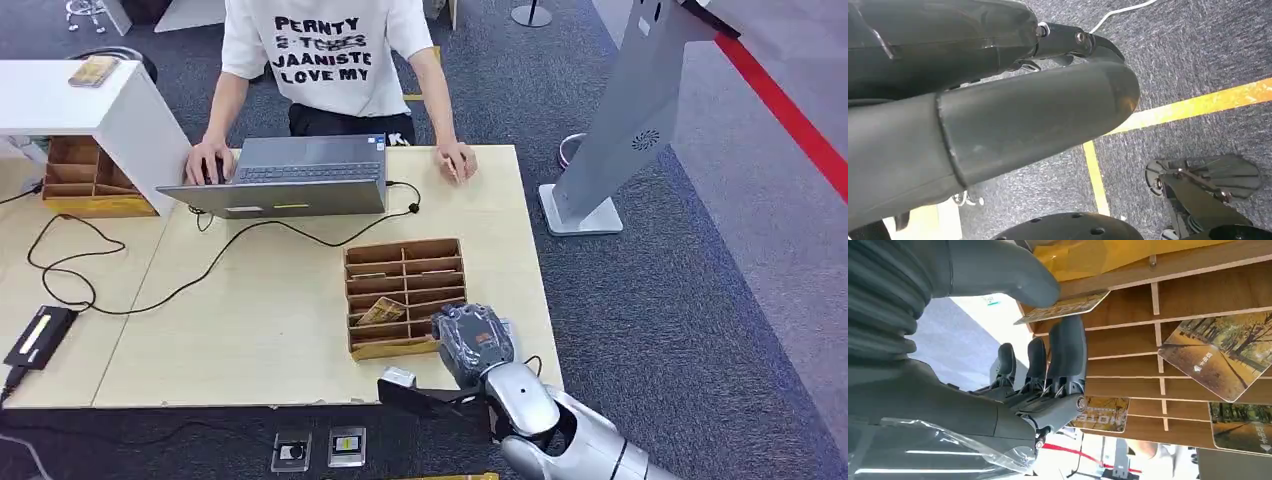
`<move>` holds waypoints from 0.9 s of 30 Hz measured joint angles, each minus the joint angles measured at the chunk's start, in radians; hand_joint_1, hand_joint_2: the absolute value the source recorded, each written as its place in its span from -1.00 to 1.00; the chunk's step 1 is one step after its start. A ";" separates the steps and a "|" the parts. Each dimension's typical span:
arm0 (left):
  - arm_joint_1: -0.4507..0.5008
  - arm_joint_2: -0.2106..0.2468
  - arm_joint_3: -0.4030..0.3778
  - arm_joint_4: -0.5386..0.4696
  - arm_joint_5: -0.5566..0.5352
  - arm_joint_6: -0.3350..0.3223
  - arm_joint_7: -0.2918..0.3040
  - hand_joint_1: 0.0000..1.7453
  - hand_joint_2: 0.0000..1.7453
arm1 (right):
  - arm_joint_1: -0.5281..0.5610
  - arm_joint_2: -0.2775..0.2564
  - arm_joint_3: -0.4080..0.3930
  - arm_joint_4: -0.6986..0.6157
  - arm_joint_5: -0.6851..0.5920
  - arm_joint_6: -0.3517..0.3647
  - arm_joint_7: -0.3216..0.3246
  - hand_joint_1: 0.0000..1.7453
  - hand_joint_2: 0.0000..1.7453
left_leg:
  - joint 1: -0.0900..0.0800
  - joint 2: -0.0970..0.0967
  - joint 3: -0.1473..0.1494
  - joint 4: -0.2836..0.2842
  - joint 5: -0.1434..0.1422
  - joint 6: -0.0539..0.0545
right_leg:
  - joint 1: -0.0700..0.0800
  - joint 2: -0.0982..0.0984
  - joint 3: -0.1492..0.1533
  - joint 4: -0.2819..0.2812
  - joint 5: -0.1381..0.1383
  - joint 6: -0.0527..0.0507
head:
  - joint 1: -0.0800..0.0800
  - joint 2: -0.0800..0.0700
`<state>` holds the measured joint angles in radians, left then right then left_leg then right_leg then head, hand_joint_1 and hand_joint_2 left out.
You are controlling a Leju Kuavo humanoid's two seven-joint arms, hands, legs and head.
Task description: Pass the card to the sensor for recognition and then transmit it.
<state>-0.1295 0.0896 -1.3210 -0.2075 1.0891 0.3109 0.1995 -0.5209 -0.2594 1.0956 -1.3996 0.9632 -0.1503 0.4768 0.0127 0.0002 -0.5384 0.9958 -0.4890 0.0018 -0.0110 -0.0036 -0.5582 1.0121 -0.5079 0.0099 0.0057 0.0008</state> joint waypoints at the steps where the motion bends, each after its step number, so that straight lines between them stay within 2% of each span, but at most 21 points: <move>1: 0.000 0.000 0.000 0.000 0.000 0.000 0.000 -1.00 -1.00 | 0.000 0.000 0.000 0.000 0.000 0.000 0.001 0.34 1.00 | 0.000 0.000 0.000 0.000 0.000 0.000 | 0.000 0.000 0.000 0.000 0.000 0.000 | 0.000 0.000; 2: 0.000 0.000 0.000 0.000 0.000 0.000 -0.001 -1.00 -1.00 | 0.001 0.000 0.000 0.000 0.000 0.000 0.003 0.76 1.00 | 0.000 0.000 0.000 0.000 0.000 0.000 | 0.000 0.000 0.000 0.000 0.000 0.000 | 0.000 0.000; 4: 0.000 0.000 0.000 0.000 -0.001 0.000 -0.003 -1.00 -1.00 | 0.001 -0.001 -0.001 0.000 -0.002 0.000 0.003 0.94 1.00 | 0.000 0.000 0.000 0.000 0.000 0.000 | 0.000 0.000 0.000 0.000 0.000 0.000 | 0.000 0.000; 6: 0.000 0.000 0.000 0.000 -0.002 0.000 -0.003 -1.00 -1.00 | 0.001 -0.001 -0.001 0.000 -0.003 -0.004 0.006 0.94 1.00 | 0.000 0.000 0.000 0.000 0.000 0.000 | 0.000 0.000 0.000 0.000 0.000 0.000 | 0.000 0.000; 7: 0.000 0.000 0.000 0.000 -0.002 0.000 -0.003 -1.00 -1.00 | 0.002 -0.001 -0.002 0.000 -0.003 -0.006 0.006 1.00 1.00 | 0.000 0.000 0.000 0.000 0.000 0.000 | 0.000 0.000 0.000 0.000 0.000 0.000 | 0.000 0.000; 27: 0.000 0.000 0.000 0.000 -0.006 -0.002 -0.018 -1.00 -1.00 | 0.011 -0.006 -0.009 -0.009 -0.001 -0.009 0.018 1.00 1.00 | 0.000 0.000 0.000 0.000 0.000 0.000 | 0.000 0.000 0.000 0.000 0.000 0.000 | 0.000 0.000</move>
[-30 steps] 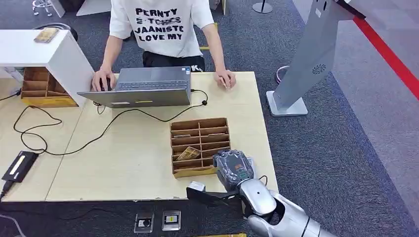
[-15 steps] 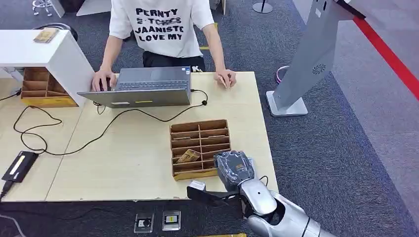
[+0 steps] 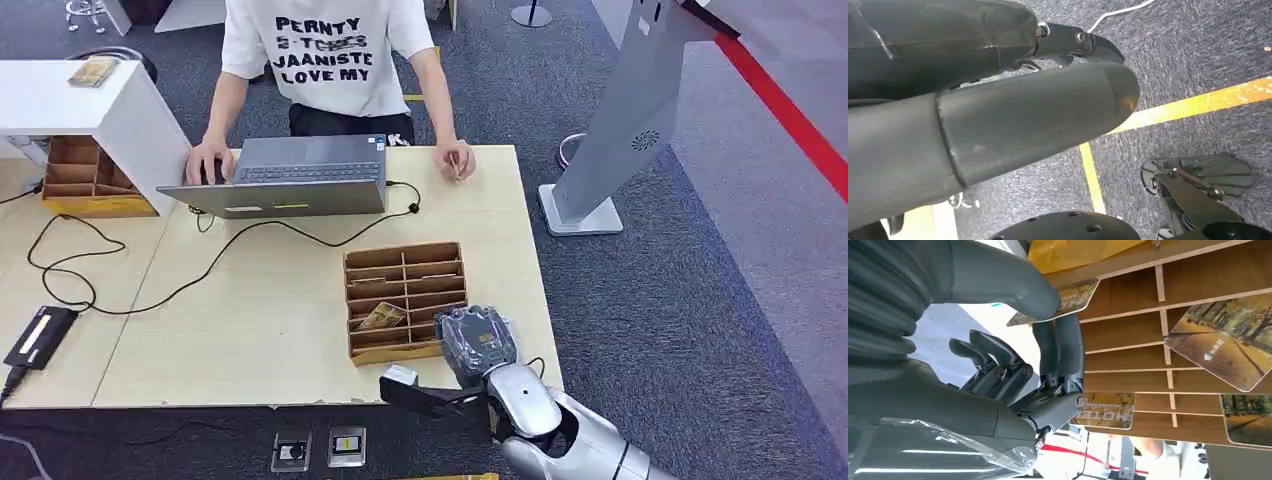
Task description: Pass the card to the sensor for recognition and then transmit it.
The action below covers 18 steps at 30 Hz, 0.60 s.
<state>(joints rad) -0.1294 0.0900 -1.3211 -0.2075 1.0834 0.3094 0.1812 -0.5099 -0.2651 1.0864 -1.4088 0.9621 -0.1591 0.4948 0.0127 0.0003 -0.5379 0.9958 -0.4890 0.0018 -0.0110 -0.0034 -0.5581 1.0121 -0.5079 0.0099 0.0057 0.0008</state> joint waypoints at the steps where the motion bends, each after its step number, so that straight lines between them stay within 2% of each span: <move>1: 0.000 0.000 0.000 0.000 -0.002 -0.001 0.000 -1.00 -1.00 | 0.002 -0.001 -0.002 -0.003 0.003 0.000 0.003 1.00 1.00 | 0.000 0.000 0.000 0.000 0.000 0.000 | 0.000 0.000 0.000 0.000 0.000 0.000 | 0.000 0.000; 8: 0.000 0.000 0.000 0.000 -0.005 -0.004 0.000 -1.00 -1.00 | 0.015 -0.012 -0.027 -0.037 0.057 -0.023 0.024 1.00 1.00 | 0.000 0.000 0.000 0.000 0.000 0.000 | 0.000 0.000 0.000 0.000 0.000 0.000 | 0.000 0.000; 14: 0.000 0.000 0.000 0.000 -0.005 -0.003 0.000 -1.00 -1.00 | 0.019 -0.035 -0.095 -0.149 0.132 -0.063 0.044 1.00 1.00 | 0.000 0.000 0.000 0.000 0.000 0.000 | 0.000 0.000 0.000 0.000 0.000 0.000 | 0.000 0.000; 18: 0.000 0.000 0.000 0.000 -0.008 -0.004 0.000 -1.00 -1.00 | 0.032 -0.061 -0.145 -0.235 0.213 -0.135 0.056 1.00 1.00 | 0.000 0.000 0.000 0.000 0.000 0.000 | 0.000 0.000 0.000 0.000 0.000 0.000 | 0.000 0.000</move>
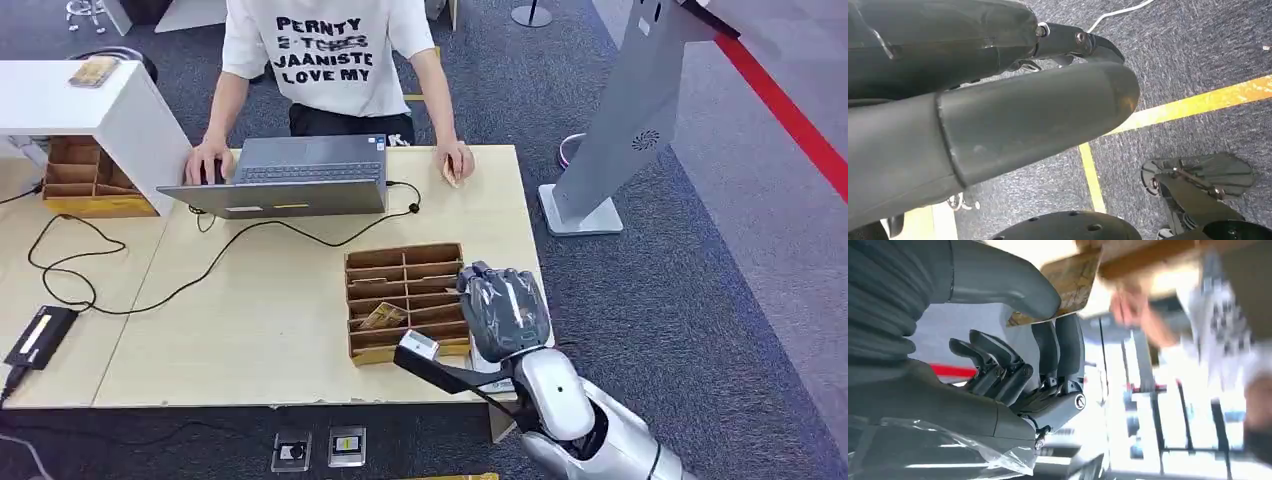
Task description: Pass the card to the sensor for recognition and then transmit it.
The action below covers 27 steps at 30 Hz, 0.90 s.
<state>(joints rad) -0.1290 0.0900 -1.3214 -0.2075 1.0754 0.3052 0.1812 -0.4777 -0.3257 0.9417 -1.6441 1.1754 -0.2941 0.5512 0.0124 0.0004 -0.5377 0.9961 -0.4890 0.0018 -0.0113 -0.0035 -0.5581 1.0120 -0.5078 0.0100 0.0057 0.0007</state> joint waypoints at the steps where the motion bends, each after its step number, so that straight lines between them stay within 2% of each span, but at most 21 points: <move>1: 0.001 0.000 0.000 0.000 -0.001 -0.001 0.000 -1.00 -1.00 | 0.004 -0.006 -0.016 -0.027 0.022 -0.012 0.000 1.00 1.00 | 0.000 0.000 0.000 0.000 0.000 0.000 | 0.000 0.000 0.000 0.000 0.000 0.000 | 0.000 0.000; 7: 0.001 0.000 -0.001 0.000 -0.008 -0.005 0.000 -1.00 -1.00 | 0.054 -0.027 -0.139 -0.230 0.129 -0.043 -0.024 1.00 1.00 | 0.000 0.000 0.000 0.000 0.000 0.000 | 0.000 0.000 0.000 0.000 0.000 0.000 | 0.000 0.000; 13: 0.001 -0.002 -0.002 0.000 -0.024 -0.010 -0.001 -1.00 -1.00 | 0.091 -0.037 -0.217 -0.361 0.147 -0.050 -0.024 1.00 1.00 | 0.000 0.000 0.000 0.000 0.000 0.000 | 0.000 0.000 0.000 0.000 0.000 0.000 | 0.000 0.000; 27: -0.003 -0.002 -0.009 0.000 -0.046 -0.029 0.005 -1.00 -1.00 | 0.107 -0.041 -0.262 -0.452 0.149 -0.026 -0.021 1.00 1.00 | 0.000 0.000 0.000 0.000 0.000 0.000 | 0.000 0.000 0.000 0.000 0.000 0.000 | 0.000 0.000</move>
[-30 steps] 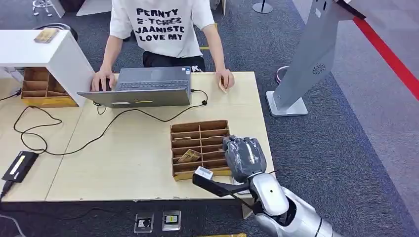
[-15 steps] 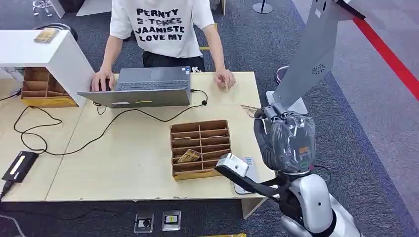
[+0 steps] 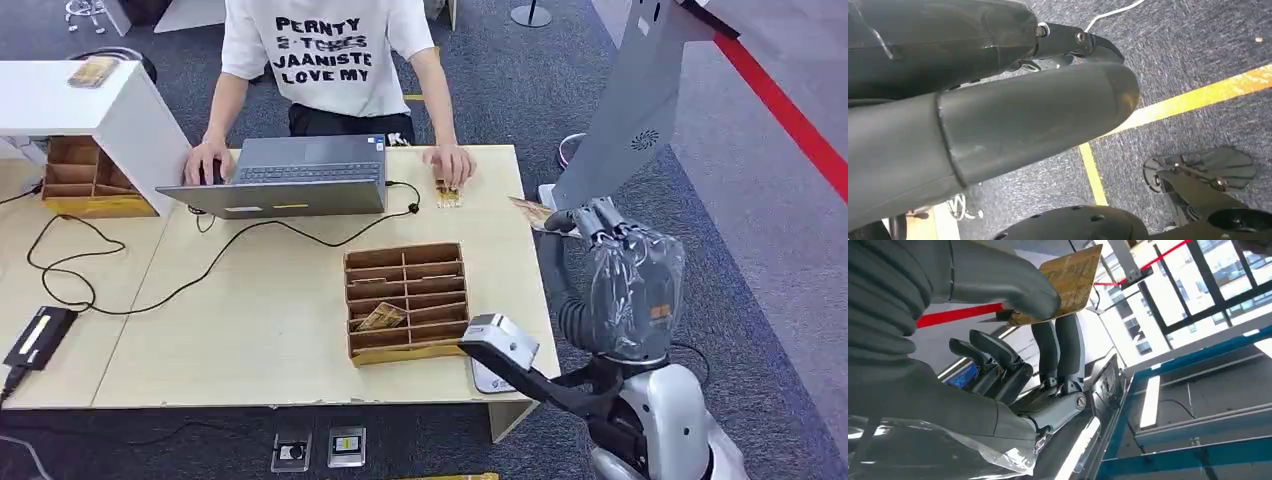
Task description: Pass the card to the sensor for recognition and then transmit it.
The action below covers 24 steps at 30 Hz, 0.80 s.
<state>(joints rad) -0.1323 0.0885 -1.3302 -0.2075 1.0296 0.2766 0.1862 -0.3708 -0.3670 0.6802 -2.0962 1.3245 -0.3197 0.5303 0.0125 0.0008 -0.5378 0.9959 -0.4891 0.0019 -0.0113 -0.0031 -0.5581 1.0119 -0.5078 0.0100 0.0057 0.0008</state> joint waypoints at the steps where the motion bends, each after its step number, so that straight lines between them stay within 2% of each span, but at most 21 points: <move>1: -0.002 0.000 -0.001 0.000 -0.006 -0.005 0.000 -1.00 -1.00 | 0.000 0.000 0.000 -0.002 0.002 0.004 0.000 1.00 1.00 | 0.000 0.000 0.000 0.000 0.000 0.000 | 0.000 0.000 0.000 0.000 0.000 0.000 | 0.000 0.000; 7: -0.010 0.000 -0.002 0.000 -0.017 -0.019 0.003 -1.00 -1.00 | -0.001 0.006 0.000 -0.005 0.006 0.019 -0.009 1.00 1.00 | 0.000 0.000 0.000 0.000 0.000 0.000 | 0.000 0.000 0.000 0.000 0.000 0.000 | 0.000 0.000; 14: -0.028 -0.002 -0.020 0.000 -0.042 -0.031 0.019 -1.00 -1.00 | -0.059 0.047 0.006 0.013 -0.076 0.022 -0.094 1.00 1.00 | 0.000 0.000 -0.001 0.000 0.000 0.000 | 0.000 0.000 0.000 0.000 0.000 0.000 | 0.000 0.000; 19: -0.050 -0.008 -0.032 0.000 -0.063 -0.037 0.036 -1.00 -1.00 | -0.164 0.110 0.024 0.113 -0.185 0.005 -0.161 1.00 1.00 | 0.000 -0.001 -0.001 0.000 0.001 0.000 | 0.000 -0.001 0.001 0.000 0.000 0.000 | 0.000 0.000; 24: -0.069 -0.018 -0.051 0.000 -0.074 -0.041 0.045 -1.00 -1.00 | -0.306 0.204 0.061 0.301 -0.274 -0.028 -0.193 1.00 1.00 | 0.000 -0.002 -0.002 0.000 0.002 0.000 | 0.000 -0.002 0.001 0.001 0.000 0.000 | 0.000 0.000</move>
<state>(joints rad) -0.2016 0.0710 -1.3809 -0.2075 0.9560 0.2358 0.2312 -0.6764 -0.1633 0.7408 -1.7950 1.0502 -0.3475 0.3372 0.0128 -0.0011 -0.5394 0.9957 -0.4874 0.0019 -0.0110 -0.0054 -0.5576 1.0127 -0.5074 0.0100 0.0057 0.0008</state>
